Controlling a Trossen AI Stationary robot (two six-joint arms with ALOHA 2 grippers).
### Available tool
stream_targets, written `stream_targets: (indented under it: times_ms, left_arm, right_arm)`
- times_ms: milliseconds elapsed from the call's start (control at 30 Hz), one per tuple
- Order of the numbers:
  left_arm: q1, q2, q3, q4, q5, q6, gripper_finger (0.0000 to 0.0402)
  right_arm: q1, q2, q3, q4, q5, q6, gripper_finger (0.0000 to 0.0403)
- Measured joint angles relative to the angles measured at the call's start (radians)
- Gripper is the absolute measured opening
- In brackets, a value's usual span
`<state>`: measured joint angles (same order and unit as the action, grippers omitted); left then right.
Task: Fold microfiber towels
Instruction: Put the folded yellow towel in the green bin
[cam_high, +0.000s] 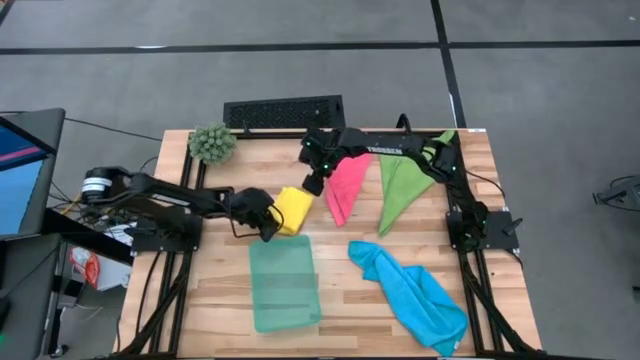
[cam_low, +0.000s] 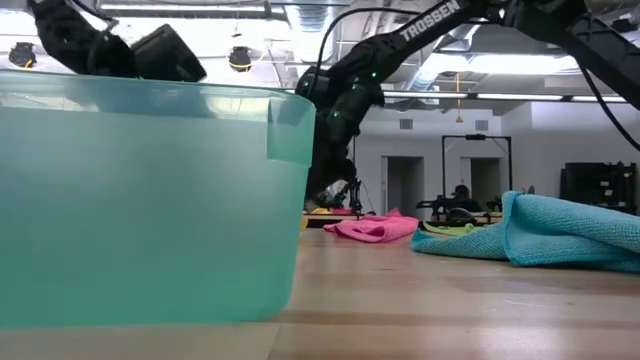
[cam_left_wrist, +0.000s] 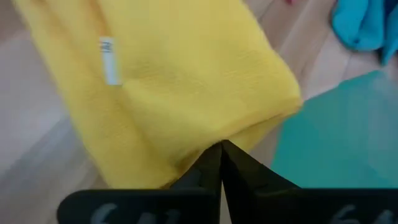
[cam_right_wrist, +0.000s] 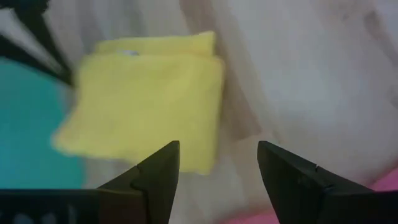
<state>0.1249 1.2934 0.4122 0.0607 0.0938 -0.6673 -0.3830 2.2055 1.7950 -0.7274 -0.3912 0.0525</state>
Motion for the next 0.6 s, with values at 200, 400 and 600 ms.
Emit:
stream_targets:
  times_ms: [200, 400, 600]
  left_arm:
    - [0.007, -0.164, 0.001, -0.073, 0.007, -0.005, 0.0004]
    - [0.073, -0.275, 0.132, -0.269, -0.005, 0.106, 0.0060]
    - [0.233, -0.143, 0.411, -0.470, -0.011, 0.412, 0.0141]
  right_arm:
    - [-0.016, -0.078, 0.001, -0.089, -0.053, -0.014, 0.0240]
    - [-0.030, -0.214, 0.000, -0.275, -0.050, -0.079, 0.0240]
    - [-0.021, -0.363, 0.000, -0.398, 0.018, -0.069, 0.0240]
